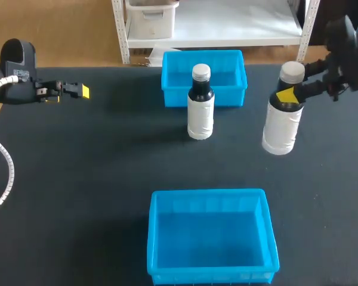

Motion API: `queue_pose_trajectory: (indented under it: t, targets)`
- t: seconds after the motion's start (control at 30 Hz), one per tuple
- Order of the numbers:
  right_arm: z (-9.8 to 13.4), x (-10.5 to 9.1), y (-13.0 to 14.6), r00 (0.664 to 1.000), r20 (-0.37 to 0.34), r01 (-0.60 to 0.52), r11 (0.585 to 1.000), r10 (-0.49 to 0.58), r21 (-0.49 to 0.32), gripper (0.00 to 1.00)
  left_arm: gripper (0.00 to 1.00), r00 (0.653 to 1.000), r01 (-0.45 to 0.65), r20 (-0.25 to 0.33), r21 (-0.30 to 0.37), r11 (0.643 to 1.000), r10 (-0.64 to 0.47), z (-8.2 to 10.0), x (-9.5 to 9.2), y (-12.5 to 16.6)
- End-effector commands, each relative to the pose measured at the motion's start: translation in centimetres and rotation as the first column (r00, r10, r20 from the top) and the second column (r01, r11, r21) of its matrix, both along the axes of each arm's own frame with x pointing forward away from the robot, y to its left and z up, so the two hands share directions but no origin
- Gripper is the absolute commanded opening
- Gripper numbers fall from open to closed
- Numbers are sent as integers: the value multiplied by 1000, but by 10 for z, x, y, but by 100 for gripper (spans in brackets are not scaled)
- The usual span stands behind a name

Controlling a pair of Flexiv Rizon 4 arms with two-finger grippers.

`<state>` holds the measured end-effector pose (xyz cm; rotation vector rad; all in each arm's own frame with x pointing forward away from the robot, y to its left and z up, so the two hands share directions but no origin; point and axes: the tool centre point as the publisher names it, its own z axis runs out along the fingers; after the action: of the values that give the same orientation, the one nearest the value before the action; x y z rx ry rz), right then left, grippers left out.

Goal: Pick up the bottle, and place it in the far bin if it is heavy, or in the near bin if it is light.

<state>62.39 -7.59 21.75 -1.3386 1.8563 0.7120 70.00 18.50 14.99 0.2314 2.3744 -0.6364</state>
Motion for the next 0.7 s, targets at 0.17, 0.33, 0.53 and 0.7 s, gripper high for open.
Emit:
queue_pose_trajectory:
  t: [0.17, 0.33, 0.53, 0.7]
  targets:
    - [46, -46, 18, 993, 13, -118, 993, 118, 24, 13, 100, 1000, 0, 0, 0, 1000, 0, 0, 0, 0]
    - [62, -71, 47, 973, 18, -232, 971, 232, 54, 12, 100, 1000, 0, 0, 0, 1000, 0, 0, 0, 0]
    - [64, -96, 78, 939, 18, -343, 937, 343, 61, 12, 100, 1000, 0, 0, 0, 1000, 0, 0, 0, 0]
    - [54, -113, 102, 906, 6, -422, 903, 423, 84, 11, 100, 1000, 0, 0, 0, 1000, 0, 0, 0, 0]
